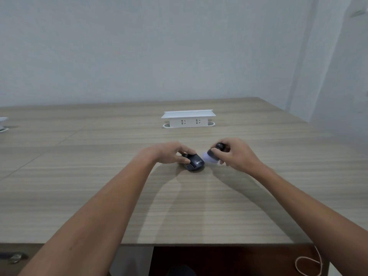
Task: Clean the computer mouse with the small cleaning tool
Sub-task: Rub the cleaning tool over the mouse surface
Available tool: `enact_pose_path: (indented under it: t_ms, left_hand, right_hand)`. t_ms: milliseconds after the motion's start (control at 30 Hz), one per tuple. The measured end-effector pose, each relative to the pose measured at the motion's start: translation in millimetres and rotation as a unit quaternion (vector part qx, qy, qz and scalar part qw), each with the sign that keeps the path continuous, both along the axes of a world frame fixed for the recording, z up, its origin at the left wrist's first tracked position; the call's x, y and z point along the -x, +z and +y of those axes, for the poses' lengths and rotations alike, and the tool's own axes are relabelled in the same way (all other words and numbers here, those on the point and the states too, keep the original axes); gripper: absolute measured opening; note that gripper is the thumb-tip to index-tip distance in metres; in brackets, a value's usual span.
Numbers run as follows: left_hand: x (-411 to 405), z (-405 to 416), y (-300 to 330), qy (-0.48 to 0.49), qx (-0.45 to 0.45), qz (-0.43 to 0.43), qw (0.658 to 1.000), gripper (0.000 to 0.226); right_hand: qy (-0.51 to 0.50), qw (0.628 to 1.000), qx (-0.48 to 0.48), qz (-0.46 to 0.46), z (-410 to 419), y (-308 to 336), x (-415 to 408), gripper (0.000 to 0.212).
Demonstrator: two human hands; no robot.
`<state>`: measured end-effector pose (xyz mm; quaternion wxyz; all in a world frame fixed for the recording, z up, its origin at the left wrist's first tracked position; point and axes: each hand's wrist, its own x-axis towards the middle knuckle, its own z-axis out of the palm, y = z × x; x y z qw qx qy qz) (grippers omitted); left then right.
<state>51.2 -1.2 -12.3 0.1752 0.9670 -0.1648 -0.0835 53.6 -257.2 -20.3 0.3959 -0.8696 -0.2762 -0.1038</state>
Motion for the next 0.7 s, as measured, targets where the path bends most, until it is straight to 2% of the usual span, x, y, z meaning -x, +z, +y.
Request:
enact_pose_path:
  t_ms: [67, 100, 167, 267, 367, 433, 567, 633, 700]
  left_hand:
    - [4, -1, 1, -0.023, 0.001, -0.008, 1.000, 0.044]
    - [5, -2, 2, -0.031, -0.001, -0.013, 0.999, 0.042]
    - [6, -3, 2, -0.027, -0.006, -0.021, 0.999, 0.040]
    - [6, -4, 3, -0.008, -0.014, -0.028, 0.999, 0.041]
    - [9, -6, 7, -0.006, -0.026, -0.035, 0.999, 0.038]
    - [10, -7, 7, -0.002, -0.031, -0.047, 0.998, 0.036]
    - [16, -6, 6, 0.015, -0.013, -0.063, 0.998, 0.036]
    - [20, -7, 5, 0.020, 0.005, -0.058, 0.998, 0.039]
    - [22, -9, 4, 0.019, 0.020, -0.057, 0.998, 0.040]
  right_hand:
    - [0.076, 0.995, -0.038, 0.058, 3, 2, 9, 0.013]
    - [0.096, 0.992, -0.026, 0.079, 5, 0, 11, 0.014]
    - [0.072, 0.996, 0.018, 0.059, 4, -2, 5, 0.013]
    - [-0.015, 0.997, 0.059, -0.056, 2, 2, -2, 0.013]
    - [0.069, 0.997, -0.009, 0.018, 5, 5, 9, 0.013]
    - [0.098, 0.993, -0.007, 0.066, 5, 0, 11, 0.014]
    - [-0.005, 1.000, 0.017, -0.016, 1, 0, 1, 0.013]
    - [0.019, 0.999, -0.028, -0.005, 1, 4, 5, 0.013]
    - [0.078, 0.996, -0.029, 0.027, 4, 4, 10, 0.013]
